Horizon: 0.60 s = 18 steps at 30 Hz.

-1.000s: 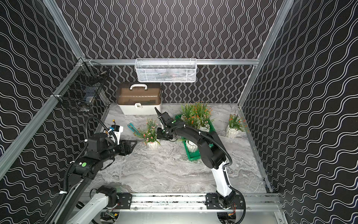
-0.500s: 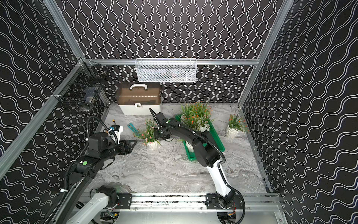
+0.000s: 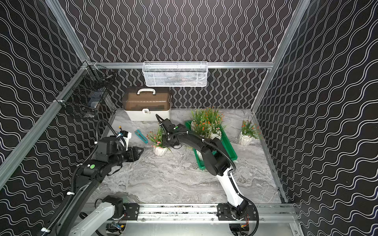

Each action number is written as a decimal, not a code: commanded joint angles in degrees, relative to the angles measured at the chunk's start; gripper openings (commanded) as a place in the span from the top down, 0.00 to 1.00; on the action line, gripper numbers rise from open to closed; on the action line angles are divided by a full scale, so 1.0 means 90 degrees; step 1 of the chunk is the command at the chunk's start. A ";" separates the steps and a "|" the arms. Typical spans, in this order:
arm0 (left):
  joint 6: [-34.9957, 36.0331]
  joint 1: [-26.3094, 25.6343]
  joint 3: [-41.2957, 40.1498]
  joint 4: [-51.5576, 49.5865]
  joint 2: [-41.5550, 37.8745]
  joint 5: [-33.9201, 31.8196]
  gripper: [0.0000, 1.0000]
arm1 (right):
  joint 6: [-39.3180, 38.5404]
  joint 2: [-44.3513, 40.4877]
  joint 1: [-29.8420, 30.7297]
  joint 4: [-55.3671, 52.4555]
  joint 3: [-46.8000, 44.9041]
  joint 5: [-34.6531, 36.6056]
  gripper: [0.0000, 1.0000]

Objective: Put the potted gypsophila into the storage box
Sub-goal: Pick up the baby's breath potted plant from the center of the board.

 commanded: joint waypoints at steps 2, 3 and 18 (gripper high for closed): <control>-0.0264 -0.0290 0.0173 -0.0035 0.0209 0.0146 0.55 | 0.0029 -0.0210 0.0012 0.0005 -0.0238 -0.0032 0.97; -0.0289 -0.0396 0.0225 -0.0046 0.0216 0.0106 0.56 | 0.0034 -0.0262 0.0011 0.0021 -0.0275 -0.0054 0.98; -0.1664 -0.0821 -0.0094 0.2117 -0.0305 0.2203 0.65 | -0.0063 -0.2885 -0.0153 -0.0112 -0.1510 0.0331 1.00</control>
